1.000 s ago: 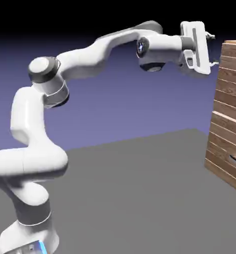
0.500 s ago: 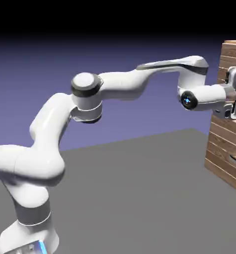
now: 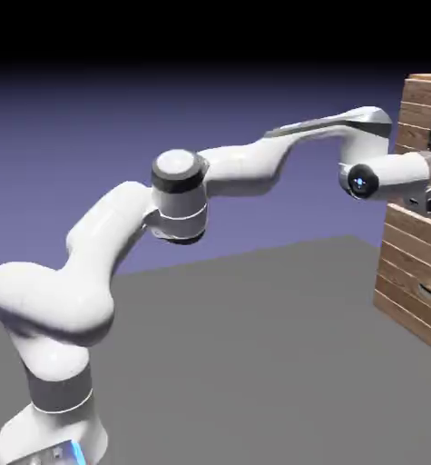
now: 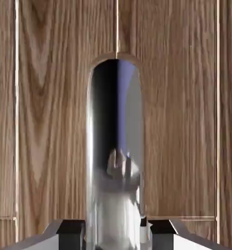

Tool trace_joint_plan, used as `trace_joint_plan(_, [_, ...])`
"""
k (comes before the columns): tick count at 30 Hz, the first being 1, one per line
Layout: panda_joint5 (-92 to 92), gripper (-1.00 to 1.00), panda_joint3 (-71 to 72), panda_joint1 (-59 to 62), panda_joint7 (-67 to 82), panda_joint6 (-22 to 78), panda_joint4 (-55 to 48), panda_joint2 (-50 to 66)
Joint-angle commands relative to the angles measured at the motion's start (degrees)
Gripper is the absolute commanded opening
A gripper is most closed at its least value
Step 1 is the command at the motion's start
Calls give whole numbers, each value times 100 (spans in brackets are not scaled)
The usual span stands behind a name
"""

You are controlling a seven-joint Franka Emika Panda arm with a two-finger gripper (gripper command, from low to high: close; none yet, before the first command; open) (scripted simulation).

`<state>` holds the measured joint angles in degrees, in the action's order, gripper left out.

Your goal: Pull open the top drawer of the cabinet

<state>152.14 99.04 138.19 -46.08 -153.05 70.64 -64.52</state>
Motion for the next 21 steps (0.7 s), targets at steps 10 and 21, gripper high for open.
trace_joint_plan(10, [232,-100,-566,-1396,756,696,2077,547])
trace_joint_plan(21, [206,-100,-1665,-3235,1333,1372,4360,974])
